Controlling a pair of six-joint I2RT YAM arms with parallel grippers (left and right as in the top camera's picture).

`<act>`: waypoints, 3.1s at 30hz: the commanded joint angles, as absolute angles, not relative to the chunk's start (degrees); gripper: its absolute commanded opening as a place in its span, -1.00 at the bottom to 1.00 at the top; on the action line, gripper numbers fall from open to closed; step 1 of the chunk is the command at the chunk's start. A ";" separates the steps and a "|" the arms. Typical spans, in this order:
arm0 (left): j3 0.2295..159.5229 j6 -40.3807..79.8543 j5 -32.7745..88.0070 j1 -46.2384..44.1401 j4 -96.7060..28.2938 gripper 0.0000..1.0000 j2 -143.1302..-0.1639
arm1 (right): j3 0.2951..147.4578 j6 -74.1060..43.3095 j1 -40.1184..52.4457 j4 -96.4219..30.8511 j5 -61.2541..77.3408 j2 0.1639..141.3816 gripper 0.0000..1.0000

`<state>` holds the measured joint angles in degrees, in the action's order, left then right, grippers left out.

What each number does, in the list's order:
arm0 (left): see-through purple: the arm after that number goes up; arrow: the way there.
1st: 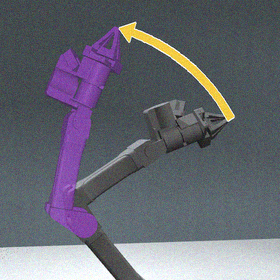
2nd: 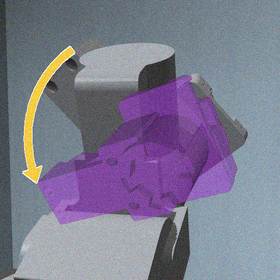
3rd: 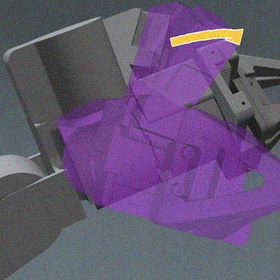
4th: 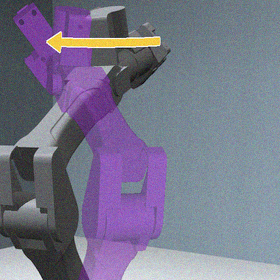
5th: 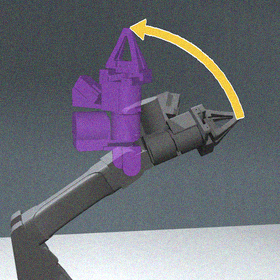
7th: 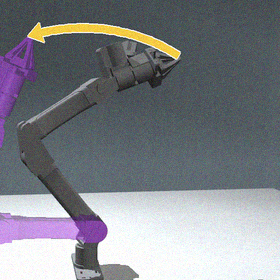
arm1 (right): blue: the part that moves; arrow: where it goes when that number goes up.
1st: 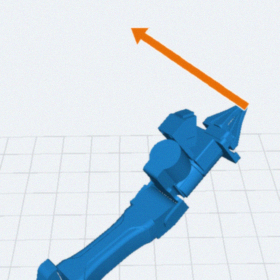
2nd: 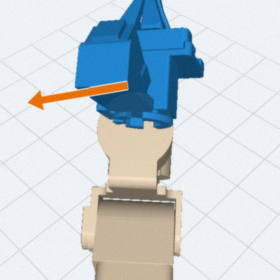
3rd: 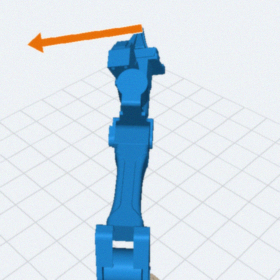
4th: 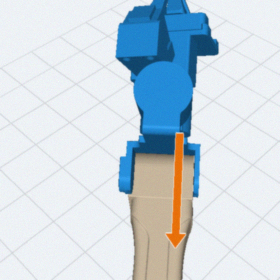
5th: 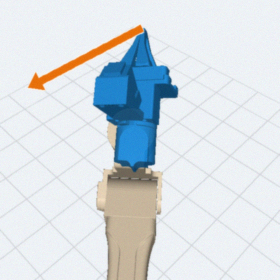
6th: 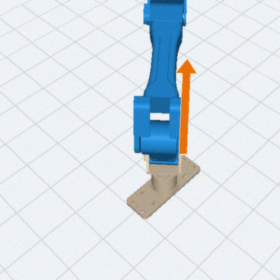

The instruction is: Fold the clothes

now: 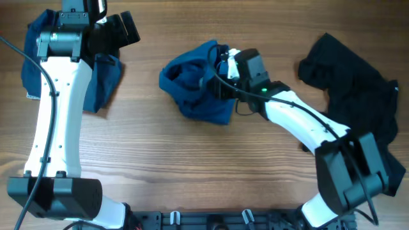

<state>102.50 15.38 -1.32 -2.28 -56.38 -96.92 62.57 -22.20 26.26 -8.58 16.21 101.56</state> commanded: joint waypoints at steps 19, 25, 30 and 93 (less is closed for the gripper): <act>102.76 15.44 -0.64 -2.00 -56.45 0.99 -99.94 | 69.95 -24.53 28.86 -10.00 15.38 108.55 -0.75; 102.76 15.44 -0.67 -2.00 -56.66 1.00 -99.98 | 76.99 -23.75 28.05 -19.97 14.85 107.28 -0.91; 102.76 15.44 -0.64 -2.00 -56.84 1.00 -99.98 | 86.54 -23.62 25.89 -33.69 14.81 104.88 -0.91; 91.02 1.21 13.69 -10.72 -60.23 1.00 -105.80 | 96.09 -11.92 12.99 -56.86 14.20 104.57 0.45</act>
<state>92.71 5.98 11.70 -9.32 -60.49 -103.96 95.20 -12.88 12.80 -57.10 13.69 105.41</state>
